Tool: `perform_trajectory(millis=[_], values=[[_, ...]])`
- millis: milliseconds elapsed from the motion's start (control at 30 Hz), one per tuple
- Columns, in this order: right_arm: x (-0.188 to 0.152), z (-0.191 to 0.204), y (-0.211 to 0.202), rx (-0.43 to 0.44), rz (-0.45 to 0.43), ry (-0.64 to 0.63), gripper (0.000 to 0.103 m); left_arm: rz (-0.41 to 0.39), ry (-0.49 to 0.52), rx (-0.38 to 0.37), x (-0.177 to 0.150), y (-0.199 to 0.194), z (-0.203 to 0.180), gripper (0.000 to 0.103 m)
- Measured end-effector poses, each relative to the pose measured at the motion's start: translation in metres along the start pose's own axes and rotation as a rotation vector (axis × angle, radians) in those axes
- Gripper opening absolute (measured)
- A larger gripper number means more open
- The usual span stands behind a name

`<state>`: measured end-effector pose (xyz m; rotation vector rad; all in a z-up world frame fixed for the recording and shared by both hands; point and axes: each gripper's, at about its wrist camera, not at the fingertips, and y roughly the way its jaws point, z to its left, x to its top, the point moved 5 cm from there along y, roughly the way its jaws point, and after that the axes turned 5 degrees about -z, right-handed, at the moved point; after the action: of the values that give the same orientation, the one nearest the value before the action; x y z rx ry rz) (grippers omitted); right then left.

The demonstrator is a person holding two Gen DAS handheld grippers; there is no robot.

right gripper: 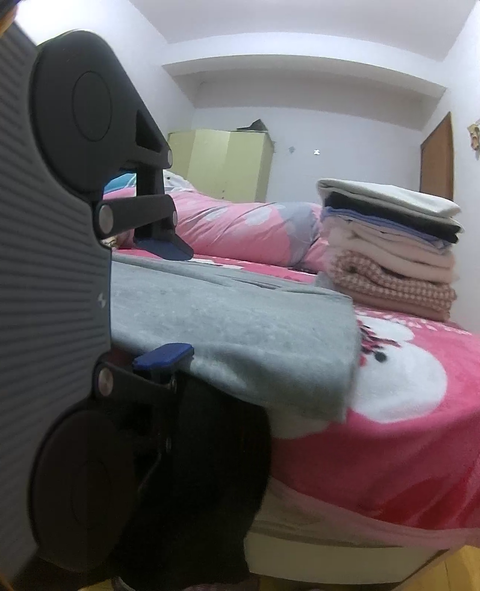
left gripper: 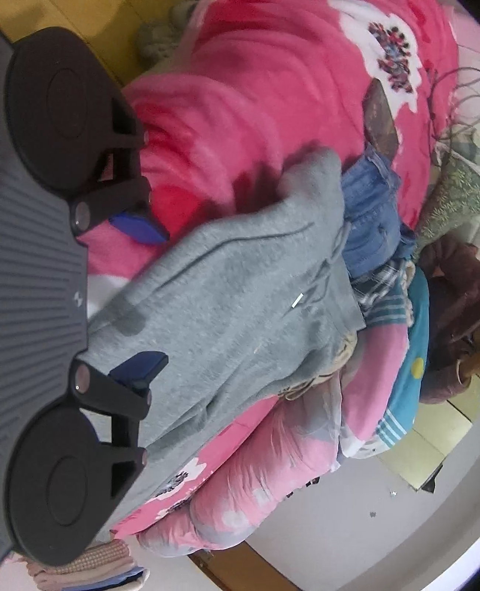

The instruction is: Fold clothes

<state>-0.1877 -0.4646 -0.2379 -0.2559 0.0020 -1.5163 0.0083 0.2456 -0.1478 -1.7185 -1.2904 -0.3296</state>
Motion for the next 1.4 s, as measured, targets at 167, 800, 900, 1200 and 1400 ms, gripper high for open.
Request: perform_trajectory(millis=[167, 800, 900, 1200, 1400], values=[[-0.002, 0.005, 0.003, -0.007, 0.01, 0.027, 0.051, -0.013, -0.027, -0.008, 0.007, 0.009, 0.002, 0.059], [-0.087, 0.042, 0.061, -0.269, 0.332, 0.006, 0.057, -0.019, -0.017, -0.018, 0.005, 0.029, 0.002, 0.056], [-0.081, 0.049, 0.057, -0.25, 0.246, -0.018, 0.038, -0.021, -0.005, -0.026, 0.004, 0.029, 0.002, 0.056], [-0.063, 0.035, 0.043, -0.237, 0.132, 0.018, 0.024, -0.032, -0.017, -0.055, 0.005, 0.022, 0.009, 0.053], [-0.061, 0.043, 0.048, -0.149, 0.128, -0.02, 0.01, -0.082, -0.073, -0.046, 0.013, 0.008, 0.026, 0.052]])
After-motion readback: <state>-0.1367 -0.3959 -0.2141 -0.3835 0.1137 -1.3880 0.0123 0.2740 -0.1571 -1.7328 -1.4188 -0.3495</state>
